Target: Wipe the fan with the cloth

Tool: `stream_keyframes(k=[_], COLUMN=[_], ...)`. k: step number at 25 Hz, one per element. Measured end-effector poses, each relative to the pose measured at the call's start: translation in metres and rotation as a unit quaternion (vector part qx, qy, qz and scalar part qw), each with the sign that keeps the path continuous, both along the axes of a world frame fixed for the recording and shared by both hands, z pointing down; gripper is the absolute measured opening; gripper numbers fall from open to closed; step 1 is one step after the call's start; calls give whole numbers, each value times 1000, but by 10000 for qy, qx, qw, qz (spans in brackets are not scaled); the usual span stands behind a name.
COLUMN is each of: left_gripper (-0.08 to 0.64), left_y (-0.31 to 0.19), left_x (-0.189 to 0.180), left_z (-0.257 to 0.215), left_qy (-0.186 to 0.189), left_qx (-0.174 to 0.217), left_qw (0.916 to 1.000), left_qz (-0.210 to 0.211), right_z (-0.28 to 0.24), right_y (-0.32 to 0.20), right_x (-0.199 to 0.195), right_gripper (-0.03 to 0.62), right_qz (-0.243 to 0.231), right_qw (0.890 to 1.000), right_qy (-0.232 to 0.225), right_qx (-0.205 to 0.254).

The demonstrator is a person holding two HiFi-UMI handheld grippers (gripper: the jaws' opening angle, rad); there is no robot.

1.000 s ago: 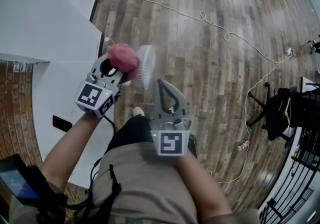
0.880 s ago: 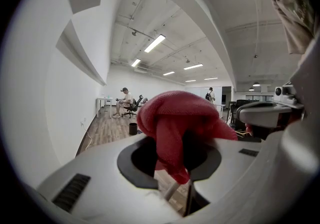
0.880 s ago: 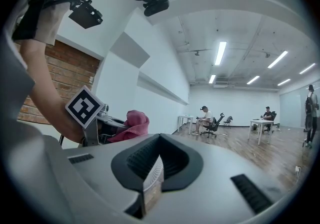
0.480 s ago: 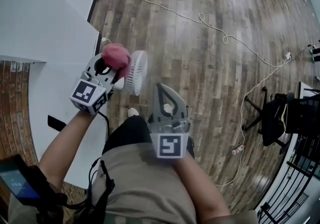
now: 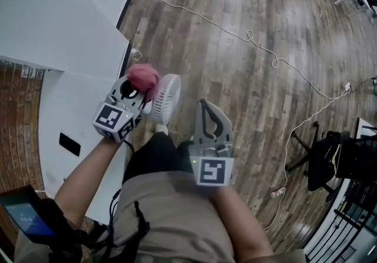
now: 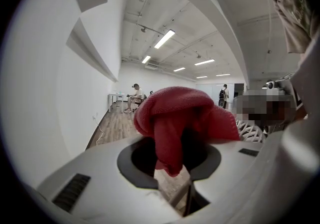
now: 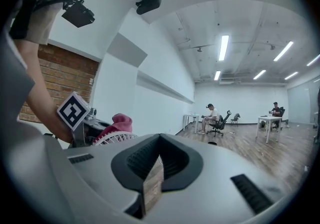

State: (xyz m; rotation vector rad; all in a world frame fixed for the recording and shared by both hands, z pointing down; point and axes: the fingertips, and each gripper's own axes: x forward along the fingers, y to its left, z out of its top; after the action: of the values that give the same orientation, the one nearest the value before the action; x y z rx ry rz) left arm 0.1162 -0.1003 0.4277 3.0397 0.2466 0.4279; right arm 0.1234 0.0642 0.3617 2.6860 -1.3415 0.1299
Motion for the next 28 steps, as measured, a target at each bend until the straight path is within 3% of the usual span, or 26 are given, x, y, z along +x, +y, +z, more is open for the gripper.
stream_keyframes(k=[10,20,24,28], left_gripper=[104,98,98,97], left_y=[-4,7,4,13], left_x=[26,48,47,45], left_z=[13,22,25,6], left_qy=[-353,-529,-593,-405], left_qx=[206,-224,-159,-159], left_qw=[9966,9893,9895,9901], left_qz=[714,1343,1311,1332], right_z=[4,9,10,10], right_y=[-19,-7,-14,-17], right_x=[0,29,31,29], right_gripper=[-3,-3,-2,-2], right_qz=[249,712,691,622], right_qw=[9996,9972,9972,9974], right_qy=[-119,-198,-258,-301], right_qx=[-19,-110,-122,-188])
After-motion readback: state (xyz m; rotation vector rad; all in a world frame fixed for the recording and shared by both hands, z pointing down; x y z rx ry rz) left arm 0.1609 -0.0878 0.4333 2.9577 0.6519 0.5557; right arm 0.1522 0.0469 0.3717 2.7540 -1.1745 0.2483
